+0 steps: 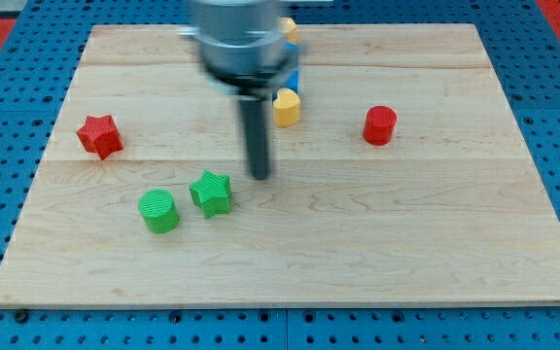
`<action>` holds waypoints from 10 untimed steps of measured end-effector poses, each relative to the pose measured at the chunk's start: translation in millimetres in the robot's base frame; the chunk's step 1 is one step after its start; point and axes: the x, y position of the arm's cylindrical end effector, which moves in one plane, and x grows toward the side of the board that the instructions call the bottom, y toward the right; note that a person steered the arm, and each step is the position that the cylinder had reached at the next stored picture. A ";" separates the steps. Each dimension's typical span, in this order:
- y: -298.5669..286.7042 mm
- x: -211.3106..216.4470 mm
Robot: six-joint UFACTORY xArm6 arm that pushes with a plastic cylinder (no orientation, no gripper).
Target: Move red circle towards center left
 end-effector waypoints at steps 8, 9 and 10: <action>43.3 -34.3; 7.4 -16.2; -52.4 -22.3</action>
